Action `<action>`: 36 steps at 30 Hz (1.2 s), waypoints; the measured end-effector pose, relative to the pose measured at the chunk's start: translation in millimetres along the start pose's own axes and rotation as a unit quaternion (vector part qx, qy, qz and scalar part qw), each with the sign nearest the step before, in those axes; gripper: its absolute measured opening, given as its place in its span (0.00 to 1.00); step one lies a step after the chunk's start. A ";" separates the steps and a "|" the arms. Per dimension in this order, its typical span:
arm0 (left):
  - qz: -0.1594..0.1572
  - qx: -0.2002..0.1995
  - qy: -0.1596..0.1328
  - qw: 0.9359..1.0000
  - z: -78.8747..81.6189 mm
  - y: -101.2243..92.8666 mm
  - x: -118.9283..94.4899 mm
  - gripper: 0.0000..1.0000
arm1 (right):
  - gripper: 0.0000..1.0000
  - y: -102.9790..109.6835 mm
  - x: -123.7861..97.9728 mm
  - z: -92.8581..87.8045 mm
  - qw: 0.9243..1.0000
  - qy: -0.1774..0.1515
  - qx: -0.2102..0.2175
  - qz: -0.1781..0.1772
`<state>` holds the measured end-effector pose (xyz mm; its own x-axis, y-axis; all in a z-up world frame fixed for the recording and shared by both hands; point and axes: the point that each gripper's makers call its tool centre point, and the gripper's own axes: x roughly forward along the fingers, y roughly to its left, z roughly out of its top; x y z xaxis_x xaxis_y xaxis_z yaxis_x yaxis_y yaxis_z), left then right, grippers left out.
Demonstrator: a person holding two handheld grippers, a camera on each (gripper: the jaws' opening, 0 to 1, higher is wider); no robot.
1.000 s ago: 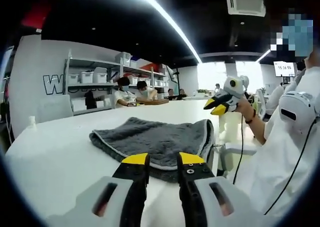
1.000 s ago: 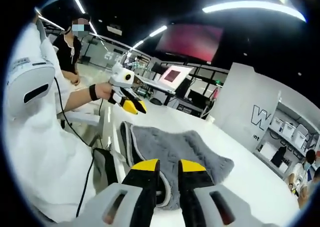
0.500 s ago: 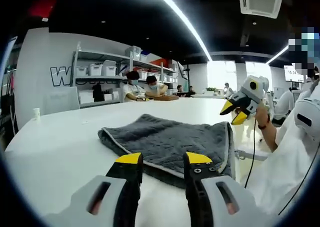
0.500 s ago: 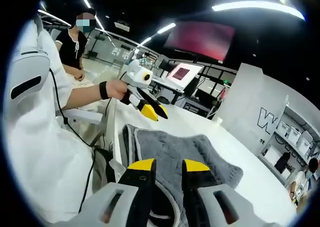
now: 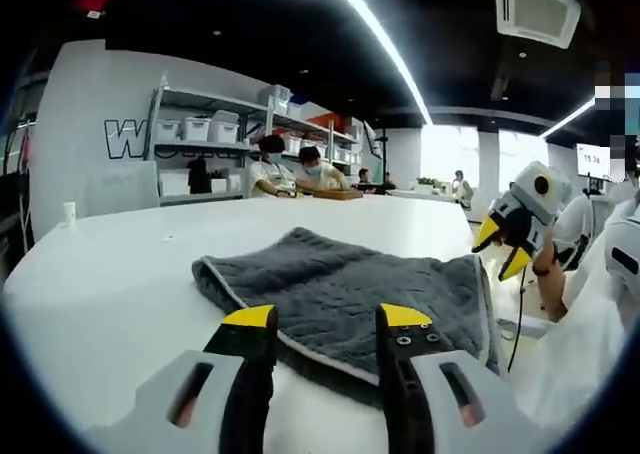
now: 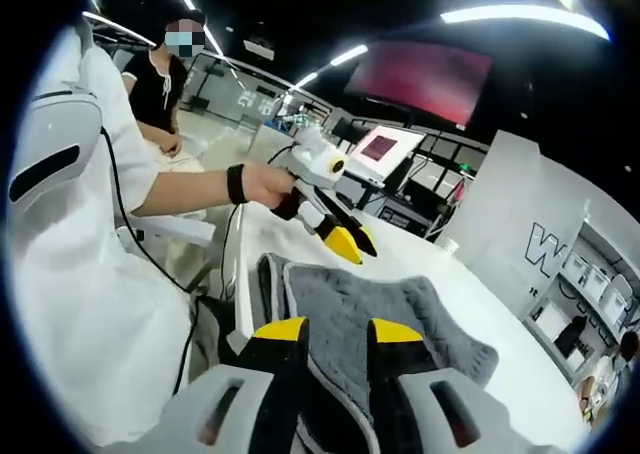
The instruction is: Open the folded towel by lifting each exposed corner and separating the folded layers until the towel lies flat within the target outline without major curled edges
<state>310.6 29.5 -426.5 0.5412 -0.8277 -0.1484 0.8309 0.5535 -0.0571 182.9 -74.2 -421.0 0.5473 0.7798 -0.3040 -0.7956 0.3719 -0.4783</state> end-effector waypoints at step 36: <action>0.034 -0.055 0.020 0.998 -17.2 12.6 30.7 0.45 | 0.20 21.1 37.8 -11.2 0.998 0.038 -0.032 0.031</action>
<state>335.4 12.7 -448.7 0.5887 -0.7844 -0.1951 0.7715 0.6173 -0.1541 189.7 -42.5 -451.8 0.5181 0.7585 -0.3952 -0.8115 0.2900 -0.5073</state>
